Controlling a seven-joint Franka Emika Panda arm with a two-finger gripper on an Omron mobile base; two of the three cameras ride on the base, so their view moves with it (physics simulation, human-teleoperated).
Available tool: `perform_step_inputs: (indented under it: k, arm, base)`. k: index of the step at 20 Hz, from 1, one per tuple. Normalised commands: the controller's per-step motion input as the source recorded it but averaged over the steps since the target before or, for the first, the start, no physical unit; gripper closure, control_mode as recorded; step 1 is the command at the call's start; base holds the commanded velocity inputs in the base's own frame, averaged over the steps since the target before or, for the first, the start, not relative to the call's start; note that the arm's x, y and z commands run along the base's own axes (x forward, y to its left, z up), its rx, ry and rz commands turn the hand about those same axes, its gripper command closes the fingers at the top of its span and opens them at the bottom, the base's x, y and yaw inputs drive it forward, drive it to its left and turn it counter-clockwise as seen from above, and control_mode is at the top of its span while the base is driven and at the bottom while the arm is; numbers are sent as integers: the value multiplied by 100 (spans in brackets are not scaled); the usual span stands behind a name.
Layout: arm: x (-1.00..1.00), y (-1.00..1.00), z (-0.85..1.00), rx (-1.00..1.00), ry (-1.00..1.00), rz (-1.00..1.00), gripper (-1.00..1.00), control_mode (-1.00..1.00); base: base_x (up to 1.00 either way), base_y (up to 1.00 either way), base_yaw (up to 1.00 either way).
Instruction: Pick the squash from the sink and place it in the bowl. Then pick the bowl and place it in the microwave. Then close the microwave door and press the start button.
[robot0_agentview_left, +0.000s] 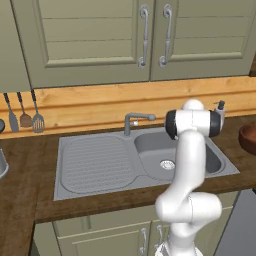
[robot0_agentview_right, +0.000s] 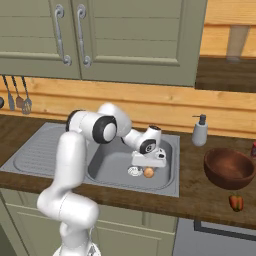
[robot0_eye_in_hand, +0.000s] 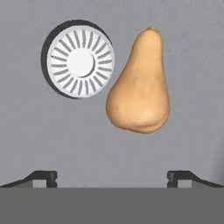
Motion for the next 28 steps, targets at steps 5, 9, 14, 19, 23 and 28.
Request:
perform_step_inputs:
  k: [5,9,14,19,23,28]
  arm:
    - [31,-29,-21,0,1,0,-100,-100]
    - [61,-6,-18,0,3,0,-100,-100]
    - [49,0,-27,0,2,0,-100,-100]
    - [24,0,-29,0,1,0,-100,-100]
    - [0,6,-30,0,0,0,-100,-100]
    - [-3,12,-22,0,0,0,-100,-100]
  base:
    - [0,0,0]
    - [0,0,0]
    - [0,0,0]
    - [0,0,0]
    - [0,0,0]
    - [0,0,0]
